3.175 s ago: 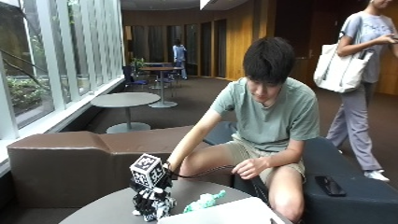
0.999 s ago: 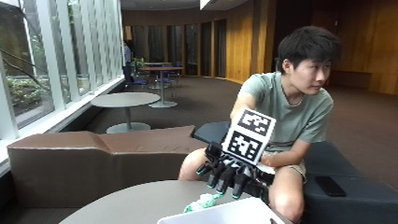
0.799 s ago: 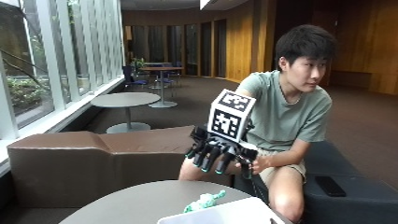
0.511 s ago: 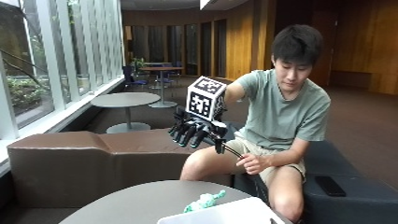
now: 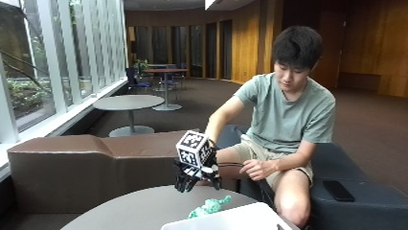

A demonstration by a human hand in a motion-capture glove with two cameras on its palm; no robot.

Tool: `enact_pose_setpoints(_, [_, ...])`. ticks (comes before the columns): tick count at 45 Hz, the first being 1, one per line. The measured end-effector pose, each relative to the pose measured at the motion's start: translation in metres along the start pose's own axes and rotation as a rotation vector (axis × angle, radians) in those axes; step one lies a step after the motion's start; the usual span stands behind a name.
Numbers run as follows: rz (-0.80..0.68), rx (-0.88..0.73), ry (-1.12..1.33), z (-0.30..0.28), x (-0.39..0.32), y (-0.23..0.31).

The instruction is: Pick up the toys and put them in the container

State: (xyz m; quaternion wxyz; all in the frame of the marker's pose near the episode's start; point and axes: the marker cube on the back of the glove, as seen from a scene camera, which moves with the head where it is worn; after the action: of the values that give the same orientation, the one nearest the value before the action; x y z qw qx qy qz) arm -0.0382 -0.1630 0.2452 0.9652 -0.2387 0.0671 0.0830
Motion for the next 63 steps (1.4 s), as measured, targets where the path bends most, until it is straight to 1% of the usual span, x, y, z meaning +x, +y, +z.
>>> enact_pose_setpoints(2, [0.043,-0.016,-0.006,0.021,0.003,-0.004])
enact_pose_setpoints(6, [0.144,-0.073,-0.013,0.023,-0.01,-0.029])
enact_pose_setpoints(12, [0.343,-0.174,-0.194,0.069,-0.011,-0.028])
enact_pose_setpoints(15, [0.391,-0.233,-0.239,0.082,-0.016,-0.032])
enact_pose_setpoints(19, [0.427,-0.275,-0.228,0.096,-0.02,-0.039])
enact_pose_setpoints(23, [0.456,-0.237,-0.225,0.106,-0.023,-0.046])
enact_pose_setpoints(28, [0.469,-0.109,-0.169,0.108,-0.027,-0.055])
enact_pose_setpoints(33, [0.441,0.006,-0.208,0.113,-0.03,-0.063])
enact_pose_setpoints(42, [0.377,0.028,-0.327,0.12,-0.017,-0.064])
enact_pose_setpoints(46, [0.335,-0.016,-0.344,0.102,-0.008,-0.062])
enact_pose_setpoints(52, [0.258,-0.018,-0.401,0.045,0.01,-0.054])
enact_pose_setpoints(58, [0.179,0.114,-0.355,-0.041,0.013,-0.043])
enact_pose_setpoints(63, [0.119,0.255,-0.284,-0.121,-0.005,-0.033])
